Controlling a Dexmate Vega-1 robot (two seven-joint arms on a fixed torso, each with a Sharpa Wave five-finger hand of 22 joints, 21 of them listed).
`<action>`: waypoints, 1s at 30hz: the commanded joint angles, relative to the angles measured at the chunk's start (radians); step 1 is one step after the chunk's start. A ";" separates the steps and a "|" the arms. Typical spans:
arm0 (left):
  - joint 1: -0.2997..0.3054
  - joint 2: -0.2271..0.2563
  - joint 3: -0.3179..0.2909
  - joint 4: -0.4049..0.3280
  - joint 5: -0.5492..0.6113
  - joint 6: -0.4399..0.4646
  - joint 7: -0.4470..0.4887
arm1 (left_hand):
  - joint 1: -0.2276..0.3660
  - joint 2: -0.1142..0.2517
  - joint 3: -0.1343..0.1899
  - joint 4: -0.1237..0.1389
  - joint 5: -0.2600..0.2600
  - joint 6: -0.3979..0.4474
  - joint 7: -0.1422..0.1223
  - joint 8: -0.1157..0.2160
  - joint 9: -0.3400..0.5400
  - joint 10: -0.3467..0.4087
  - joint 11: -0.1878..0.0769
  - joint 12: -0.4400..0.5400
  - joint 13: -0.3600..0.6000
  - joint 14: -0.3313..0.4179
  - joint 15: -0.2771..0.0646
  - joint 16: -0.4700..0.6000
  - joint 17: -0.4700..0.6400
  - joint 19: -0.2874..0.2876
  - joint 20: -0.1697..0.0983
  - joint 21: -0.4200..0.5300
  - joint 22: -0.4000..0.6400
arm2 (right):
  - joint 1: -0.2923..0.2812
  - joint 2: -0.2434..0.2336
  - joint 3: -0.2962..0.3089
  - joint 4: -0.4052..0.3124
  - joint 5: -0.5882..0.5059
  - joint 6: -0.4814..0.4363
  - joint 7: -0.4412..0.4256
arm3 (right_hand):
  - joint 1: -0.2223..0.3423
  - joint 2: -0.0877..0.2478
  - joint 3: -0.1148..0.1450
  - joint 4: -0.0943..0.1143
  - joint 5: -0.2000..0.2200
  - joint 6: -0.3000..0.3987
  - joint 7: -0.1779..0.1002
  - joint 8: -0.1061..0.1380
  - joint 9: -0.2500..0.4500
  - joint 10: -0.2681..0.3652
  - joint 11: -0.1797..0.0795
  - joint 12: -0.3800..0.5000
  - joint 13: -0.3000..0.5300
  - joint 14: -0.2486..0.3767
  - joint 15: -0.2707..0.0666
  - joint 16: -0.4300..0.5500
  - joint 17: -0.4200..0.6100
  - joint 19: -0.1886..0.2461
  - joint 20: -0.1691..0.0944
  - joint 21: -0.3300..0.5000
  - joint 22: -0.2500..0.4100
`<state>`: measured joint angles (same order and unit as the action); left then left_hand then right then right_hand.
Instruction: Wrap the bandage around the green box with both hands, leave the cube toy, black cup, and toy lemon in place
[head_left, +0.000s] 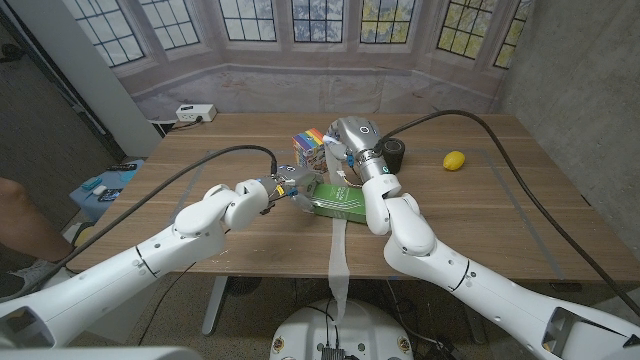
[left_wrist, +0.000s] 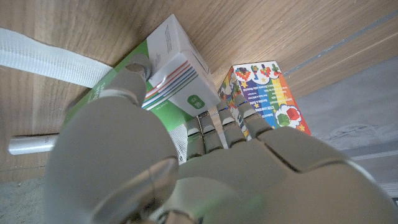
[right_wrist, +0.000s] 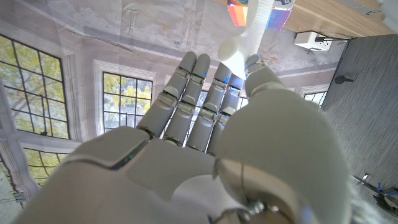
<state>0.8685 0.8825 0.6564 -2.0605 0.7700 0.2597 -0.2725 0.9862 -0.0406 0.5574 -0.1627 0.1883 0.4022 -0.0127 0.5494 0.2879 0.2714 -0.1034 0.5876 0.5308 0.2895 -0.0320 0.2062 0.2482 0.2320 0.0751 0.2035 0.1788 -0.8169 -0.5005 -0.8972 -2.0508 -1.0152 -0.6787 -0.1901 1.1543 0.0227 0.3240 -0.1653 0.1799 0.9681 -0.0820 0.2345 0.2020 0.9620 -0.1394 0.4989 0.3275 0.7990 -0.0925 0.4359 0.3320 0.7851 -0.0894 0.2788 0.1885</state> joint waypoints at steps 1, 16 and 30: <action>-0.042 -0.039 0.027 0.034 0.002 0.000 0.009 | 0.022 0.031 0.005 0.007 0.007 0.026 0.003 0.060 0.002 0.006 0.003 0.005 0.005 0.001 0.004 -0.002 0.002 -0.007 -0.001 0.000 0.003 | -0.048 -0.017 0.030 -0.055 -0.031 0.008 0.023 | 0.007 0.003 -0.002 0.004 -0.002 0.008 0.002 -0.001 0.004 0.007 0.002 0.005 0.001 0.008 -0.131 -0.001 0.006 -0.007 -0.008 0.004 0.002; -0.078 -0.069 0.057 0.060 0.002 0.002 0.008 | 0.021 0.033 0.003 0.008 0.008 0.024 0.004 0.063 0.000 0.005 0.004 0.005 0.006 0.002 0.005 -0.002 0.002 -0.008 -0.002 0.001 0.003 | -0.097 -0.007 0.054 -0.116 -0.077 0.002 0.055 | 0.008 0.005 -0.004 0.004 -0.002 0.012 0.002 -0.003 0.005 0.008 0.002 0.005 0.002 0.011 -0.132 -0.002 0.009 -0.009 -0.008 0.004 0.002; -0.099 -0.071 0.070 0.077 -0.008 -0.013 0.004 | 0.020 0.034 0.001 0.008 0.008 0.025 0.007 0.067 -0.001 0.006 0.004 0.006 0.008 0.002 0.005 -0.001 0.002 -0.009 -0.001 0.001 0.003 | -0.148 -0.019 0.092 -0.157 -0.103 0.023 0.058 | 0.010 0.006 -0.004 0.004 -0.002 0.014 0.002 -0.004 0.006 0.009 0.002 0.006 0.002 0.011 -0.132 -0.005 0.010 -0.009 -0.008 0.004 0.002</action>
<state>0.7871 0.8171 0.7149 -1.9982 0.7704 0.2595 -0.2648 0.9854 -0.0398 0.5543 -0.1597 0.1925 0.4022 -0.0127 0.5495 0.2835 0.2714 -0.1034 0.5876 0.5354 0.2895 -0.0320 0.2062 0.2482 0.2321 0.0751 0.2036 0.1788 -0.9247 -0.5104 -0.8336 -2.1705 -1.0949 -0.6677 -0.1404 1.1584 0.0268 0.3213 -0.1626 0.1799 0.9690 -0.0810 0.2322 0.2025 0.9619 -0.1392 0.4987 0.3275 0.7989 -0.0924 0.4359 0.3365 0.7798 -0.0839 0.2788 0.1885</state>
